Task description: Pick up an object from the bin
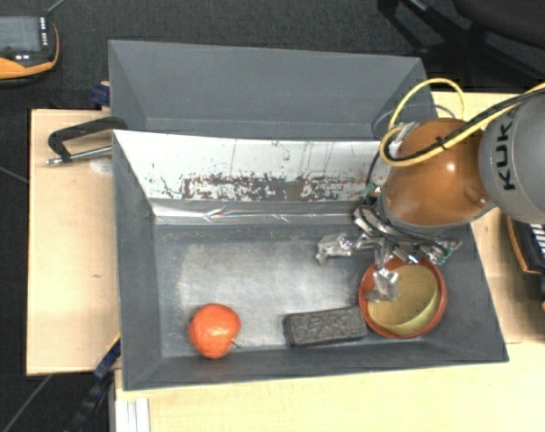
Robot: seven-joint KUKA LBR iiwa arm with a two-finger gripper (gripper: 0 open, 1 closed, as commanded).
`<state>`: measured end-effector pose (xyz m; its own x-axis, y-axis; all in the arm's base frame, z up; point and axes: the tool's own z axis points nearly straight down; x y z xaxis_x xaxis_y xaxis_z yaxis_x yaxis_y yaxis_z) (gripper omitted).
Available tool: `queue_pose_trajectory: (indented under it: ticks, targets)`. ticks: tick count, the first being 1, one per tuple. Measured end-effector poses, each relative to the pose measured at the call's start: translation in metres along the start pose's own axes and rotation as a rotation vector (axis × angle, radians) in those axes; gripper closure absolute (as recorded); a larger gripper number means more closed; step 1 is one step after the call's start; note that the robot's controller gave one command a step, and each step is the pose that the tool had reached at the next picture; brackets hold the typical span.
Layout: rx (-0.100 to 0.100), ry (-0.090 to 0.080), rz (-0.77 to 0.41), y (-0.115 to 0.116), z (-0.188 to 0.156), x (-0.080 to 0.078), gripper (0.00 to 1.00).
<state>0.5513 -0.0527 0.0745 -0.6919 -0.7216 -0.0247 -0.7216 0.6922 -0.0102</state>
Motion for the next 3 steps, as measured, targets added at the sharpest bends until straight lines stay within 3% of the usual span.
queue_pose_trajectory:
  ticks: [1,2,3]
  targets:
    - [0.0,-0.001,0.001,-0.0002,0.0,0.0001,1.0]
    - [0.0,-0.001,0.001,-0.0003,0.0001,0.0002,0.0]
    - [-0.001,-0.001,0.001,-0.0001,0.0002,0.0002,1.0]
